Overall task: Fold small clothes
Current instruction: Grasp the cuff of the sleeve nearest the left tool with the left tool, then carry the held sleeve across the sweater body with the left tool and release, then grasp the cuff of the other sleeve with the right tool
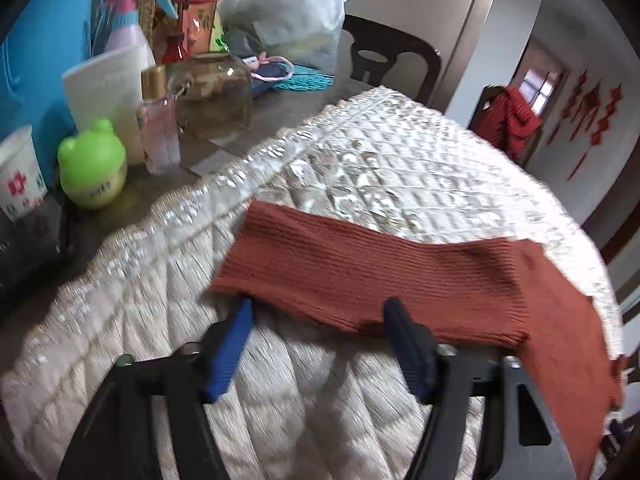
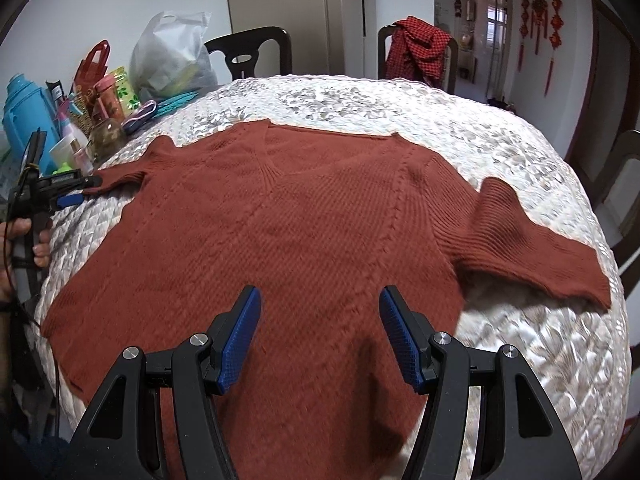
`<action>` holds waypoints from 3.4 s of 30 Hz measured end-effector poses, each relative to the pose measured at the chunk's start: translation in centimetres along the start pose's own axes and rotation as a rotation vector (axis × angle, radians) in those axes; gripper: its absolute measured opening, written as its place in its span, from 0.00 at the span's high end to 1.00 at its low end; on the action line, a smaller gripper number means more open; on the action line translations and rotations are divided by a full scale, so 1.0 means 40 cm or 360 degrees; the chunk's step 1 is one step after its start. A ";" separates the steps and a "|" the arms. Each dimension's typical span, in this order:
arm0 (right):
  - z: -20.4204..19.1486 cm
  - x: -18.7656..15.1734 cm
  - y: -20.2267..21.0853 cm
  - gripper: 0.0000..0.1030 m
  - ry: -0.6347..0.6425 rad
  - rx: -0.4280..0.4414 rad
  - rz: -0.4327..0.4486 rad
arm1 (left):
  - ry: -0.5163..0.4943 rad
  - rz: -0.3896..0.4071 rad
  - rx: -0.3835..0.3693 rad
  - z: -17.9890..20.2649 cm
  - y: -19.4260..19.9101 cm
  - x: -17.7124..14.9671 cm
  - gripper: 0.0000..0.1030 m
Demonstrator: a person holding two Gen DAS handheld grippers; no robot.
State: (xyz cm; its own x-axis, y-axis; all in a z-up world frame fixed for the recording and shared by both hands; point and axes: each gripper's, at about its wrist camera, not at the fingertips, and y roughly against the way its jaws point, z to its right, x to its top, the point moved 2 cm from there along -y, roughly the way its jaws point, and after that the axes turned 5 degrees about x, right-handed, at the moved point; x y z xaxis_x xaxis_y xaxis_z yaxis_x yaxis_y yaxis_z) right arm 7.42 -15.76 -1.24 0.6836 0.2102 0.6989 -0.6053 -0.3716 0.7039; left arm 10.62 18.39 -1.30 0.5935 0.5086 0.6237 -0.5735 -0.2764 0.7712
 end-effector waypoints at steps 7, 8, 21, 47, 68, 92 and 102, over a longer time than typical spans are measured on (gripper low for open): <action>0.003 0.014 -0.032 0.40 -0.0006 0.0017 -0.0035 | -0.0027 0.0008 -0.0029 0.007 -0.023 0.049 0.92; 0.004 0.013 -0.035 0.40 -0.0008 0.0019 -0.0040 | -0.0046 0.0031 -0.0052 0.017 -0.014 0.056 0.93; 0.033 0.004 -0.036 0.40 -0.0094 0.0036 -0.0041 | -0.0547 0.0193 -0.0752 0.412 0.177 0.055 0.93; -0.005 0.182 -0.165 0.50 -0.0242 0.0367 -0.0087 | -0.0587 -0.0026 -0.0641 0.349 0.049 0.006 0.68; 0.085 0.203 -0.201 0.94 -0.0414 0.0281 -0.0080 | -0.0702 -0.0017 -0.0601 0.380 0.018 -0.005 0.68; 0.060 0.120 -0.149 0.93 -0.0281 0.0247 -0.0099 | -0.0799 -0.0005 -0.0514 0.353 0.058 -0.087 0.68; 0.096 0.049 -0.012 0.66 -0.0363 0.0206 0.0051 | -0.0806 0.0081 -0.0620 0.359 0.176 -0.142 0.58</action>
State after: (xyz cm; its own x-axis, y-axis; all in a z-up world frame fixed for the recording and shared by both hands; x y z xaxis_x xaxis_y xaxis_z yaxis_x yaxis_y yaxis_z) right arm 10.61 -18.63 -0.70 0.7479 -0.0074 0.6638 -0.5812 -0.4904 0.6494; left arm 11.30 1.84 2.42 0.6986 0.0282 0.7149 -0.7147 0.0749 0.6954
